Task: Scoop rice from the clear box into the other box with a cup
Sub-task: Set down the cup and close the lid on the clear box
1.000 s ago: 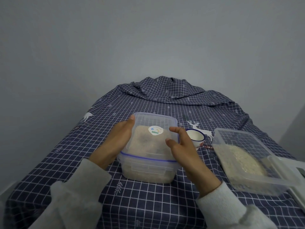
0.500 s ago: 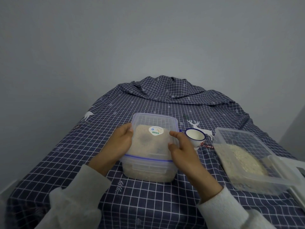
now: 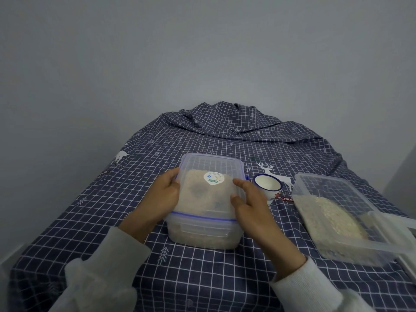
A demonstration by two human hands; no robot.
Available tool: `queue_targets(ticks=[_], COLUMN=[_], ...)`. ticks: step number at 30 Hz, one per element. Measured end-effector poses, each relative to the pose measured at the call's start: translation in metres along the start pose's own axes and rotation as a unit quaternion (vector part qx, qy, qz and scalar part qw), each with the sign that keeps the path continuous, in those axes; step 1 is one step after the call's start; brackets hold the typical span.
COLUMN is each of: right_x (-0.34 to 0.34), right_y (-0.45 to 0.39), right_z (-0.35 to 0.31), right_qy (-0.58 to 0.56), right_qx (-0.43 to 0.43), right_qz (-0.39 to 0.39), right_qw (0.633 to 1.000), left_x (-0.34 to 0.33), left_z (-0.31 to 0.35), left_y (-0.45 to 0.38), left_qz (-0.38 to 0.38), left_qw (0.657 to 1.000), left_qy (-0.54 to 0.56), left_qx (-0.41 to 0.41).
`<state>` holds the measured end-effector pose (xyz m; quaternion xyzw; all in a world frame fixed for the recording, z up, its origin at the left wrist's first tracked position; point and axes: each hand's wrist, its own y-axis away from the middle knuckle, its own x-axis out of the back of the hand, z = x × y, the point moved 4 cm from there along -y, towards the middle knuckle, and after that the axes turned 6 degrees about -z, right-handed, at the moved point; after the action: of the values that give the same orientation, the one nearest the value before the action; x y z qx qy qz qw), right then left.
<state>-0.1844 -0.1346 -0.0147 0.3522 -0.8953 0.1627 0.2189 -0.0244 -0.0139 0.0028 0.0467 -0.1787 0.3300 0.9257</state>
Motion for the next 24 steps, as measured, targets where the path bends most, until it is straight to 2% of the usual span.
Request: queue_targets(ticks=[16, 24], right_x=[0.003, 0.0], right_y=[-0.003, 0.006], right_z=[0.003, 0.014], right_qy=[-0.041, -0.075], right_qx=[0.0, -0.01], right_qz=[0.004, 0.005], right_qw=[0.999, 0.997], left_x=[0.002, 0.002], left_z=[-0.004, -0.005], left_y=[-0.004, 0.0], left_qz=[0.018, 0.027], left_qw=[0.998, 0.998], left_qy=[0.054, 0.057], left_qx=[0.027, 0.004])
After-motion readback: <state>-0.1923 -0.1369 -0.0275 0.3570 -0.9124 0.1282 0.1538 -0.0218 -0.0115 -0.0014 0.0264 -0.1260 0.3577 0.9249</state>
